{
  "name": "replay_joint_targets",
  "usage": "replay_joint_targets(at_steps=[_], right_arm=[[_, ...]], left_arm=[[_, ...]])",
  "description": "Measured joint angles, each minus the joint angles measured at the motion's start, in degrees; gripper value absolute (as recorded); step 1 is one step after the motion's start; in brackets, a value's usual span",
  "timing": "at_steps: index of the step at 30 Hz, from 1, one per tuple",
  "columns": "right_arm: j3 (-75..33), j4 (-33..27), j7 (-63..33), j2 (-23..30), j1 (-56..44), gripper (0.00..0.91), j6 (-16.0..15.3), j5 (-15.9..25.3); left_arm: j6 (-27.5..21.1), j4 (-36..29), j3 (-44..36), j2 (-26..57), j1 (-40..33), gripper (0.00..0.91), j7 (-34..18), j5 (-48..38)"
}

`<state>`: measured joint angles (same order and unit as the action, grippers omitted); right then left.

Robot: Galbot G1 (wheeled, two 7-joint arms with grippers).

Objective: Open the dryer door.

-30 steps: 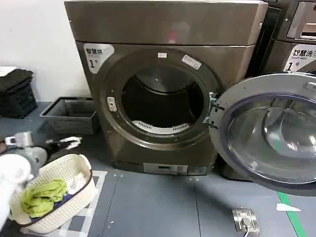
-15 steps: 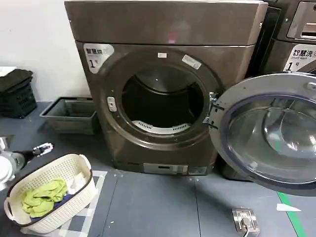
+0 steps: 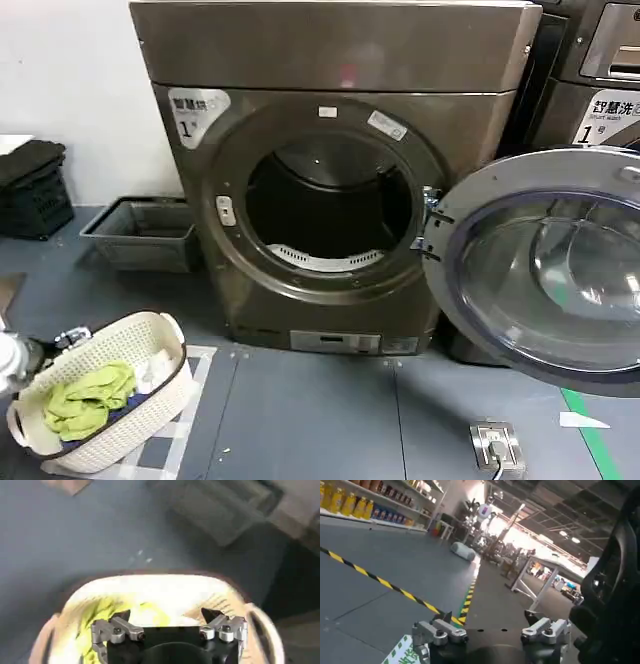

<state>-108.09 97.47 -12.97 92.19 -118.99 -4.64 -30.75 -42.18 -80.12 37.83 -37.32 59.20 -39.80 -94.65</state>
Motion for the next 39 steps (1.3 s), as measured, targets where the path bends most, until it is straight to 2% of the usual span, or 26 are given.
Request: replay_joint_targets(at_steps=[8,15,22,30,39], right_arm=[[0.2,-1.1,0.0,0.0,0.2,0.907,0.8,0.4],[0.5,-0.6,-0.1,0.0,0.5,0.907,0.7,0.4],[0.5,0.3,-0.1,0.0,0.7,0.907,0.6,0.4],[0.9,0.8,-0.1,0.0,0.7,0.907,0.5,0.4],[0.9,0.8,-0.2,0.0,0.7,0.907,0.5,0.4]], left_arm=[[0.0,6.8,-3.1,-0.1,-2.1,0.907,-0.7,-1.6],[0.0,7.1,-4.8,1.2,-0.7,0.907,-0.9,-1.8],[0.0,4.8,-4.8,2.9,2.4,0.907,-0.7,-3.9],[0.0,-1.4,-3.1,4.0,8.8,0.907,-1.1,-5.4],[0.0,-4.0,-2.8,4.6,10.9,0.907,-1.0,-5.8]])
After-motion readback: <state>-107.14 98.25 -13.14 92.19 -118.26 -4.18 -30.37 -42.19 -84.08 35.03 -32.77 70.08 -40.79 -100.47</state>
